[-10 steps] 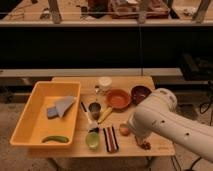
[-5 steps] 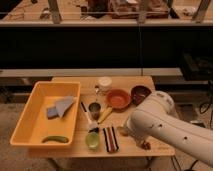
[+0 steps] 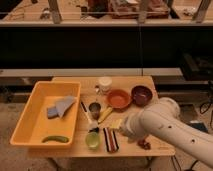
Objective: Place eraser in paper cup
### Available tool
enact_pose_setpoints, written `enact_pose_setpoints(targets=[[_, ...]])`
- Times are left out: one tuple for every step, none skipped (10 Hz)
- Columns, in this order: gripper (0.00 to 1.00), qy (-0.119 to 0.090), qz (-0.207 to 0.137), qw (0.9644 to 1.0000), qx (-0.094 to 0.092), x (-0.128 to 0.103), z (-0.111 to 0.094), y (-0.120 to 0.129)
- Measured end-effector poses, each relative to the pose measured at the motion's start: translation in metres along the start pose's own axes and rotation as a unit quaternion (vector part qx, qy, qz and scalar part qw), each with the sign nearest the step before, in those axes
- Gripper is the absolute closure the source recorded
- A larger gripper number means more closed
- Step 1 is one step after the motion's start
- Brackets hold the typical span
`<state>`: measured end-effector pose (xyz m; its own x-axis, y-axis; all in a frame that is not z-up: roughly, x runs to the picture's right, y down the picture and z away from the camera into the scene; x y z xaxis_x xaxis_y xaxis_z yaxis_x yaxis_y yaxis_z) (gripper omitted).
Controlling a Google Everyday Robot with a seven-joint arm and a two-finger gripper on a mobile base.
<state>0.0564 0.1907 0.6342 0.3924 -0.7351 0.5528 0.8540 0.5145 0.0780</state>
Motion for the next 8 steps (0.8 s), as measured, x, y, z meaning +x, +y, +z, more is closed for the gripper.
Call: enact_pose_setpoints(targets=[[0.35, -0.003, -0.012, 0.9998, -0.015, -0.002, 0.008, -0.004], [0.35, -0.006, -0.022, 0.9991, -0.037, -0.001, 0.022, -0.007], [0.35, -0.007, -0.023, 0.998, -0.057, 0.005, 0.035, -0.006], [0.35, -0.012, -0.022, 0.9975, -0.066, 0.01, 0.045, -0.006], [0.35, -0.013, -0.022, 0.9973, -0.069, 0.014, 0.05, -0.005], [0.35, -0.016, -0.02, 0.9972, -0.07, 0.016, 0.056, -0.004], [0.35, -0.019, -0.017, 0.9971, -0.071, 0.018, 0.063, -0.001], [0.35, -0.023, -0.016, 0.997, -0.072, 0.018, 0.067, -0.002]])
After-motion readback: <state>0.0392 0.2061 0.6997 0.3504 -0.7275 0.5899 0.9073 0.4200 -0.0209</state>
